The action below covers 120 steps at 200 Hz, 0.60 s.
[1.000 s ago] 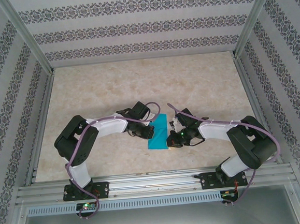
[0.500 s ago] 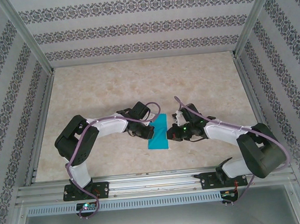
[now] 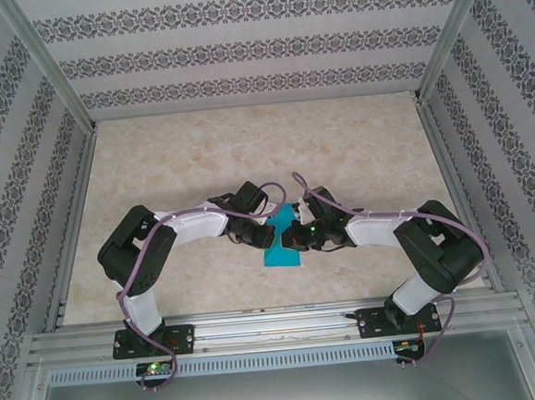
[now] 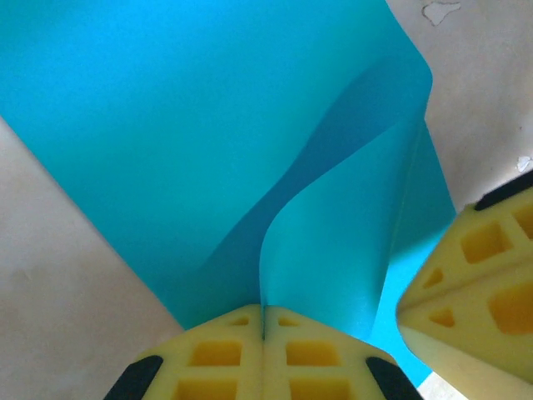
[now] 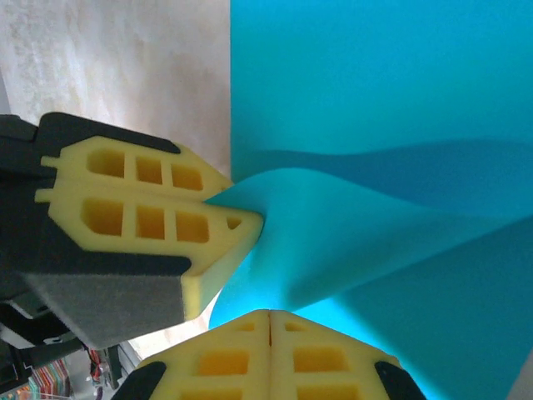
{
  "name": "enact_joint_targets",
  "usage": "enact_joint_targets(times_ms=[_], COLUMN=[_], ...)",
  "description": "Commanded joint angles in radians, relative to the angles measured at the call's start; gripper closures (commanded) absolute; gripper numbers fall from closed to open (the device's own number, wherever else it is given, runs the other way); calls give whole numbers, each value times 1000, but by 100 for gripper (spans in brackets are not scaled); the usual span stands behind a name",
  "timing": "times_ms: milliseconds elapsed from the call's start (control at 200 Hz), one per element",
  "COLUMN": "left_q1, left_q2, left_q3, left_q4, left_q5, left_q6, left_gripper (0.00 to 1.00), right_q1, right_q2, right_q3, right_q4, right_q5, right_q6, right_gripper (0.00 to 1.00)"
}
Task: Fold a paper plane with a square sheet of paper (fold left side to right side)
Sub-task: Fold the triangle a second time at the center of the table.
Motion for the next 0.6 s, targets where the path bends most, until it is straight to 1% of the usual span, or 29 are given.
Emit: enact_joint_targets(times_ms=[0, 380, 595], left_q1=[-4, -4, -5], left_q2=[40, 42, 41], left_q3=[-14, -4, -6], left_q4=[-20, -36, -31], left_q5=[-6, -11, -11], left_q6=[10, 22, 18], left_gripper=[96, 96, 96], right_q1=[13, 19, 20], right_q2=[21, 54, 72], right_q3=[29, 46, 48], right_q4=[41, 49, 5], right_q5=[14, 15, 38], right_q6=[9, 6, -4], right_gripper=[100, 100, 100])
